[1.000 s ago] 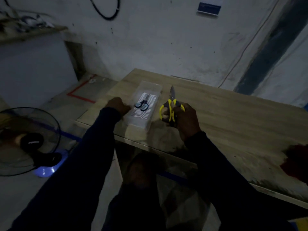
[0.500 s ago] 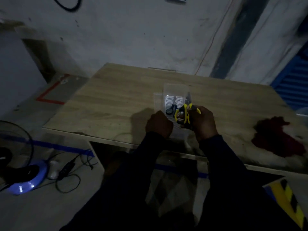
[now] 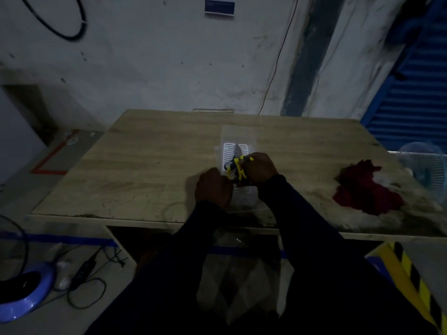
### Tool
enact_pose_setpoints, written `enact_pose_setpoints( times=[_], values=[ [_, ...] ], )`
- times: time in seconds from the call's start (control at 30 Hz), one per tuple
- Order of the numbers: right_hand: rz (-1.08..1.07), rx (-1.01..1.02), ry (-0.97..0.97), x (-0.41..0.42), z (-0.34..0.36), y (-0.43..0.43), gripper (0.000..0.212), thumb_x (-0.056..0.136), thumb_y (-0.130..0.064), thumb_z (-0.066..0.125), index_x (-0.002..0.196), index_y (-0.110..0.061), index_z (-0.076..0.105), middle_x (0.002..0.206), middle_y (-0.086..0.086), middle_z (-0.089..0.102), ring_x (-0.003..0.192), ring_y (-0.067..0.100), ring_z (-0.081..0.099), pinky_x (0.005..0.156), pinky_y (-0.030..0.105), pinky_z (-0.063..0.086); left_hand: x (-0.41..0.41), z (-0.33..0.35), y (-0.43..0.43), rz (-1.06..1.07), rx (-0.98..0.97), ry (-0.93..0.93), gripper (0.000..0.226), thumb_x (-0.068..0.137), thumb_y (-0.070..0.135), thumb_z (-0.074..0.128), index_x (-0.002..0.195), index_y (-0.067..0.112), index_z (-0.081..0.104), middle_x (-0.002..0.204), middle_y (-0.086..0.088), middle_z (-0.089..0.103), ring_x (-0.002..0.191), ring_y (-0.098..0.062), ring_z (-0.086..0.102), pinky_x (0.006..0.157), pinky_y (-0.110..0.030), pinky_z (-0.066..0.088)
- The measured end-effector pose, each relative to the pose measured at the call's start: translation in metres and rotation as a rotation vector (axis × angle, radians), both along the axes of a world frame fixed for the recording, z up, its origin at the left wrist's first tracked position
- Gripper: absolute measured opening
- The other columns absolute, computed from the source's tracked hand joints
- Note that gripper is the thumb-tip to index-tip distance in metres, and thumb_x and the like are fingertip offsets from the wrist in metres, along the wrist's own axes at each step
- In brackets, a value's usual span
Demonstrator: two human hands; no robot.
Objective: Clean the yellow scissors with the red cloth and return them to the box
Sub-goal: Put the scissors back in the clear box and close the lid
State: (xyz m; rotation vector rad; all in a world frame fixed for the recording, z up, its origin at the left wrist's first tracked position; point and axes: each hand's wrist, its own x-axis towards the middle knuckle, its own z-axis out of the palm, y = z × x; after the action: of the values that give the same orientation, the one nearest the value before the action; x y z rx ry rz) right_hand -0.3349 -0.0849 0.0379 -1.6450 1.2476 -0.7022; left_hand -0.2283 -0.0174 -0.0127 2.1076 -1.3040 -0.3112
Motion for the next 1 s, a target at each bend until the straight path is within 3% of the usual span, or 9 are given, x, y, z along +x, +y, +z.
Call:
enact_pose_setpoints(
  times=[0.07, 0.13, 0.23, 0.37, 0.47, 0.63, 0.7, 0.87, 1.0],
  values=[
    [0.144, -0.131, 0.249, 0.010, -0.007, -0.006, 0.016, 0.068, -0.022, 0.063, 0.072, -0.010, 0.074, 0.063, 0.008, 0.066, 0.059, 0.023, 0.066, 0.051, 0.018, 0.047, 0.006, 0.004, 0.002, 0.002, -0.047, -0.043, 0.043, 0.087, 0.038, 0.037, 0.096, 0.002, 0.058, 0.109, -0.025, 0.062, 0.106, -0.044, 0.056, 0.079, -0.044, 0.041],
    [0.092, 0.043, 0.340, 0.022, -0.002, 0.008, 0.018, 0.082, -0.014, 0.064, 0.095, -0.002, 0.069, 0.083, 0.013, 0.064, 0.086, 0.025, 0.065, 0.070, 0.030, 0.050, 0.009, 0.005, 0.003, 0.001, -0.069, -0.047, 0.044, 0.088, 0.037, 0.039, 0.096, 0.000, 0.059, 0.108, -0.025, 0.062, 0.105, -0.044, 0.056, 0.079, -0.044, 0.040],
    [-0.020, -0.324, 0.427, 0.027, -0.003, 0.015, 0.031, 0.089, -0.023, 0.053, 0.107, 0.000, 0.063, 0.115, 0.020, 0.062, 0.109, 0.034, 0.061, 0.085, 0.034, 0.048, 0.016, 0.009, 0.005, 0.044, -0.081, 0.010, 0.056, 0.076, 0.038, 0.030, 0.098, -0.001, 0.062, 0.110, -0.025, 0.063, 0.106, -0.042, 0.057, 0.081, -0.042, 0.042],
    [-0.251, -0.928, 0.181, 0.017, -0.008, 0.020, 0.045, 0.085, -0.028, 0.039, 0.101, -0.001, 0.071, 0.103, 0.018, 0.070, 0.096, 0.033, 0.067, 0.087, 0.036, 0.052, 0.044, 0.013, 0.008, 0.135, -0.023, 0.050, 0.046, 0.088, 0.036, 0.041, 0.101, -0.001, 0.065, 0.115, -0.024, 0.063, 0.110, -0.042, 0.057, 0.087, -0.039, 0.045],
    [-0.100, -0.629, 0.290, 0.001, -0.047, 0.009, 0.039, 0.097, -0.028, 0.049, 0.124, -0.003, 0.062, 0.125, 0.017, 0.064, 0.117, 0.033, 0.060, 0.102, 0.038, 0.045, 0.077, 0.009, 0.014, 0.191, -0.017, 0.062, 0.040, 0.088, 0.030, 0.047, 0.092, -0.005, 0.065, 0.108, -0.030, 0.063, 0.106, -0.044, 0.058, 0.085, -0.040, 0.046],
    [0.232, -0.335, 0.847, -0.017, -0.102, 0.027, 0.097, 0.073, -0.083, 0.028, 0.146, -0.019, 0.034, 0.151, 0.018, 0.027, 0.138, 0.044, 0.028, 0.113, 0.050, 0.023, 0.104, 0.005, 0.026, 0.221, 0.018, 0.066, 0.044, 0.079, 0.031, 0.046, 0.077, -0.009, 0.064, 0.092, -0.038, 0.062, 0.093, -0.048, 0.061, 0.076, -0.043, 0.047],
    [0.197, -0.311, 0.925, -0.022, -0.103, 0.034, 0.086, 0.080, -0.077, 0.038, 0.146, -0.023, 0.028, 0.153, 0.019, 0.019, 0.139, 0.049, 0.019, 0.113, 0.058, 0.017, 0.105, 0.003, 0.027, 0.217, 0.019, 0.077, 0.043, 0.078, 0.031, 0.046, 0.074, -0.008, 0.063, 0.090, -0.038, 0.061, 0.090, -0.048, 0.061, 0.073, -0.042, 0.046],
    [0.078, -0.391, 1.005, -0.014, -0.089, 0.045, 0.043, 0.094, -0.034, 0.041, 0.128, -0.008, 0.046, 0.127, 0.021, 0.050, 0.116, 0.045, 0.050, 0.096, 0.056, 0.043, 0.091, -0.003, 0.023, 0.162, 0.034, 0.101, 0.031, 0.087, 0.022, 0.053, 0.083, -0.005, 0.068, 0.097, -0.033, 0.065, 0.096, -0.045, 0.062, 0.077, -0.038, 0.047],
    [-0.158, -0.873, 0.891, -0.025, -0.054, 0.026, 0.048, 0.085, -0.005, 0.022, 0.108, 0.008, 0.062, 0.096, 0.019, 0.067, 0.080, 0.036, 0.068, 0.067, 0.039, 0.056, 0.068, -0.006, 0.023, 0.051, 0.002, 0.028, 0.052, 0.078, 0.036, 0.034, 0.086, -0.003, 0.067, 0.101, -0.029, 0.066, 0.099, -0.043, 0.060, 0.080, -0.041, 0.044]
  ],
)
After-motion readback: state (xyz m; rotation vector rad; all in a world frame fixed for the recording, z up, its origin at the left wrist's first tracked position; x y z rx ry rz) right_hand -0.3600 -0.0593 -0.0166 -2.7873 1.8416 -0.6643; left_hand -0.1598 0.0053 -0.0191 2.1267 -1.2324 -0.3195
